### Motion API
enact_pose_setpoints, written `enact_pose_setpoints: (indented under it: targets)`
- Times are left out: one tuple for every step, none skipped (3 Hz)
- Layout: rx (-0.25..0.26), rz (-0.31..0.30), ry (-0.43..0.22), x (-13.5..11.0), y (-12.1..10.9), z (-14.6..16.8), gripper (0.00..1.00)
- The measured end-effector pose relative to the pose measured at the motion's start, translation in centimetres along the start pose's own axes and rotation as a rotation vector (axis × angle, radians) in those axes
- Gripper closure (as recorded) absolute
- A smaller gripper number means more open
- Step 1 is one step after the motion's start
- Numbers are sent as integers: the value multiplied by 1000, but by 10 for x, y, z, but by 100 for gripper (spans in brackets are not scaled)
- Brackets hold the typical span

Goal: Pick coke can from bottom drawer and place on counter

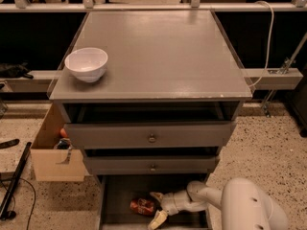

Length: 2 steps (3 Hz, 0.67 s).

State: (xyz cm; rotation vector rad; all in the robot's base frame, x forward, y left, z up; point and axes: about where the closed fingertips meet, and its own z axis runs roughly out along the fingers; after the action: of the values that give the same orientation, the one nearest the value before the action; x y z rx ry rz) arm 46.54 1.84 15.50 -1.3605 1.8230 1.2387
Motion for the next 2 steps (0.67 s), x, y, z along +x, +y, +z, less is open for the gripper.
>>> enact_pose_setpoints:
  targets:
    - [-3, -70, 30, -35, -19, 29, 0]
    - [-16, -65, 32, -34, -17, 30, 0]
